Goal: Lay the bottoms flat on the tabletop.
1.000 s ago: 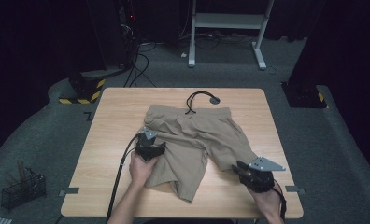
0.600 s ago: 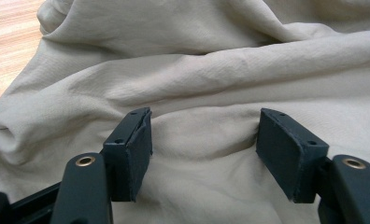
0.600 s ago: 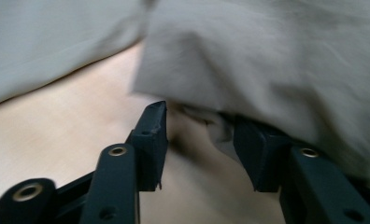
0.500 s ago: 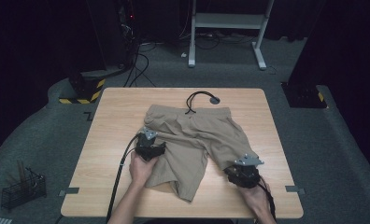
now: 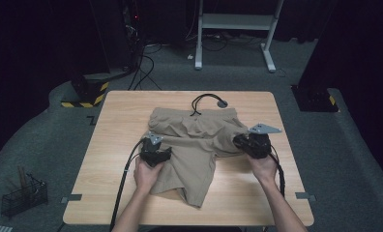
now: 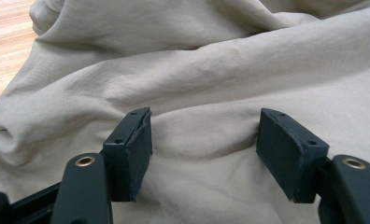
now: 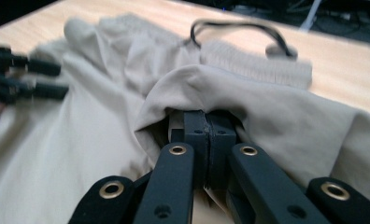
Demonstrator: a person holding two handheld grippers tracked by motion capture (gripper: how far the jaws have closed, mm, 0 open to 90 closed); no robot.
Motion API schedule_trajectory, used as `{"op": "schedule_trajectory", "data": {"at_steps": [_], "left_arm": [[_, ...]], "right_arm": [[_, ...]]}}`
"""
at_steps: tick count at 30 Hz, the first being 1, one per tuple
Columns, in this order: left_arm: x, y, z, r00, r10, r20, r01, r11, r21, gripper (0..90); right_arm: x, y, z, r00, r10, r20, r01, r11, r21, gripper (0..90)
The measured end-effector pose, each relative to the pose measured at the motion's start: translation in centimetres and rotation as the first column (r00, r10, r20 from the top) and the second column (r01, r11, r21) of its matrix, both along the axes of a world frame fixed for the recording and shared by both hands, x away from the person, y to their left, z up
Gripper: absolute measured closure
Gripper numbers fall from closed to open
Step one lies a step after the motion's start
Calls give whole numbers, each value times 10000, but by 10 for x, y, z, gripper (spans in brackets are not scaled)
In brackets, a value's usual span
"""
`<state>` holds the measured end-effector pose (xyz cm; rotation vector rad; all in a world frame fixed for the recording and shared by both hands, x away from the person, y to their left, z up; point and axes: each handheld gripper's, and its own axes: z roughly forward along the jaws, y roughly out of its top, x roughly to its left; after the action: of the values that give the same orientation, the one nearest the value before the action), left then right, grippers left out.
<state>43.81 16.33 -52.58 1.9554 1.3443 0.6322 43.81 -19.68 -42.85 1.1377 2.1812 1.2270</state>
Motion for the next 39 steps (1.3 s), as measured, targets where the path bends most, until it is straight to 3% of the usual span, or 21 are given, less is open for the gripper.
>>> {"op": "schedule_trajectory", "data": {"at_steps": [3, 7, 10, 11, 12, 13, 14, 16, 17, 19, 20, 21, 22, 24, 26, 30, 34, 39], "left_arm": [[0, 0, 0, 10000, 0, 1, 0, 10000, 4, 357], [0, 0, 0, 10000, -2, -1, 2, 10000, 10, 357], [0, 0, 0, 10000, -9, -10, 9, 10000, 47, 356], [0, 0, 0, 10000, -9, -10, 9, 10000, 47, 356], [0, 0, 0, 10000, -9, -10, 9, 10000, 58, 356], [0, 0, 0, 10000, 4, -13, -4, 10000, 41, 356], [0, 0, 0, 10000, 4, -13, -4, 10000, 41, 356], [0, 0, 0, 10000, 4, -14, -4, 10000, 33, 357], [0, 0, 0, 10000, 7, -17, -7, 10000, 28, 356], [0, 0, 0, 10000, 6, -16, -6, 10000, 34, 356], [0, 0, 0, 10000, 6, -16, -6, 10000, 34, 356], [0, 0, 0, 10000, 6, -16, -6, 10000, 32, 356], [0, 0, 0, 10000, 6, -14, -6, 10000, 33, 356], [0, 0, 0, 10000, 4, -11, -4, 10000, 34, 356], [0, 0, 0, 10000, 7, -12, -7, 10000, 32, 356], [0, 0, 0, 10000, 10, -15, -10, 10000, 30, 356], [0, 0, 0, 10000, 4, -16, -4, 10000, 27, 356], [0, 0, 0, 10000, 10, -16, -10, 10000, 27, 356]], "right_arm": [[12, 15, 8, 9996, 199, 196, -199, 9998, 41, 890], [25, 33, 7, 9991, 411, 91, -412, 9991, 93, 888], [47, 56, -20, 9941, 517, -951, -557, 9977, -399, 873], [47, 56, -20, 9941, 517, -951, -557, 9977, -399, 873], [52, 61, -30, 9894, 533, -1351, -609, 9967, -531, 844], [60, 70, -51, 9775, 573, -2029, -747, 9941, -791, 805], [60, 70, -51, 9775, 573, -2029, -747, 9941, -791, 805], [63, 73, -67, 9697, 501, -2390, -720, 9939, -838, 789], [61, 73, -71, 9703, 493, -2370, -687, 9949, -744, 741], [53, 71, -66, 9721, 623, -2262, -799, 9944, -695, 661], [53, 71, -66, 9721, 623, -2262, -799, 9944, -695, 661], [41, 67, -56, 9779, 781, -1942, -935, 9930, -717, 632], [41, 67, -56, 9779, 781, -1942, -935, 9930, -717, 632], [21, 54, -43, 9856, 907, -1429, -1014, 9924, -694, 622], [15, 48, -39, 9875, 883, -1303, -980, 9928, -693, 623], [-3, 21, -36, 9963, 222, -834, -310, 9939, -1055, 643], [-3, 11, -42, 9966, -185, -809, 96, 9940, -1091, 651], [18, 22, -51, 9941, -722, -813, 665, 9952, -714, 617]]}}
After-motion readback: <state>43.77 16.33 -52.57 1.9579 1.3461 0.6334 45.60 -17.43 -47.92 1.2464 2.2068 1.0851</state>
